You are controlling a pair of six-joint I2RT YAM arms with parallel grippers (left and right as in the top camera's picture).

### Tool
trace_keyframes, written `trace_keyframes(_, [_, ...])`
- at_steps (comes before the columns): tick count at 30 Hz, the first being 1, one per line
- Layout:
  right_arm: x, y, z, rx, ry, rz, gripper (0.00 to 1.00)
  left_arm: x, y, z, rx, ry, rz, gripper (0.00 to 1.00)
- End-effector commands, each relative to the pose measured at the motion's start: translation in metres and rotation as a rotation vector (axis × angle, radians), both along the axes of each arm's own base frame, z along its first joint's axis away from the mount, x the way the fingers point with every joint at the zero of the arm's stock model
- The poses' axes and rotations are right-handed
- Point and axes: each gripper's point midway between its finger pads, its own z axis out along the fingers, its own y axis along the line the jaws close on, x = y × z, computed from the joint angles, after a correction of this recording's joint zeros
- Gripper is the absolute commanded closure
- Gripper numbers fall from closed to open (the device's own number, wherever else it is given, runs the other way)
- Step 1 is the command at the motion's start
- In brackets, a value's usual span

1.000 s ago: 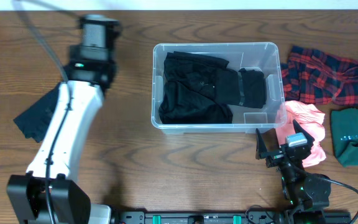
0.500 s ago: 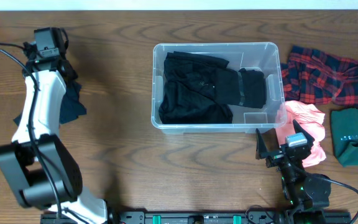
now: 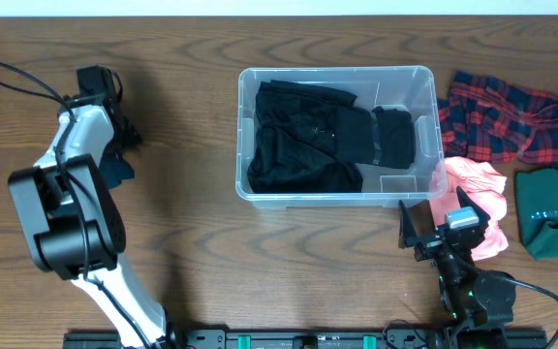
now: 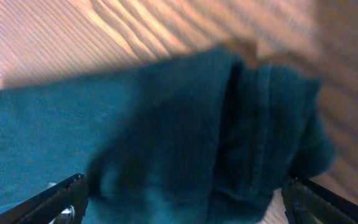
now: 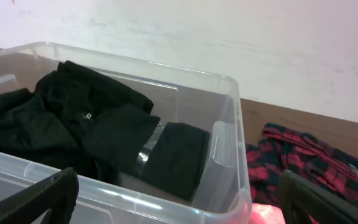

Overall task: Pack container
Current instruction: 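Move the left gripper to the second taped dark roll and grasp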

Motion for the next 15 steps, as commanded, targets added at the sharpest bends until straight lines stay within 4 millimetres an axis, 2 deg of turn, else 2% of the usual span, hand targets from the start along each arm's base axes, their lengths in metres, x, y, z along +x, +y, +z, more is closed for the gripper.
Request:
trace_keyframes(1, [0.0,-0.004,0.0,-0.01,-0.002,-0.016,0.01,-0.007,0.0,-0.011,-0.006,0.036,0.007,0.01])
trace_keyframes(3, [0.0,-0.004,0.0,-0.01,-0.002,-0.016,0.01,-0.009,-0.001,-0.012,-0.009,0.047,0.007,0.0])
trace_keyframes(4, [0.0,-0.004,0.0,-0.01,-0.002,-0.016,0.01,-0.01,-0.001,-0.012,-0.01,0.052,0.007,0.04])
trace_keyframes(7, [0.0,-0.004,0.0,-0.01,-0.002,-0.016,0.01,-0.014,-0.002,-0.013,-0.014,0.07,0.007,0.26])
trace_keyframes(10, [0.0,-0.004,0.0,-0.01,-0.002,-0.016,0.01,-0.017,-0.003,-0.013,-0.017,0.082,0.006,0.52])
trace_keyframes(15, [0.0,-0.004,0.0,-0.01,-0.002,-0.016,0.01,-0.016,-0.003,-0.01,-0.014,0.076,0.001,0.86])
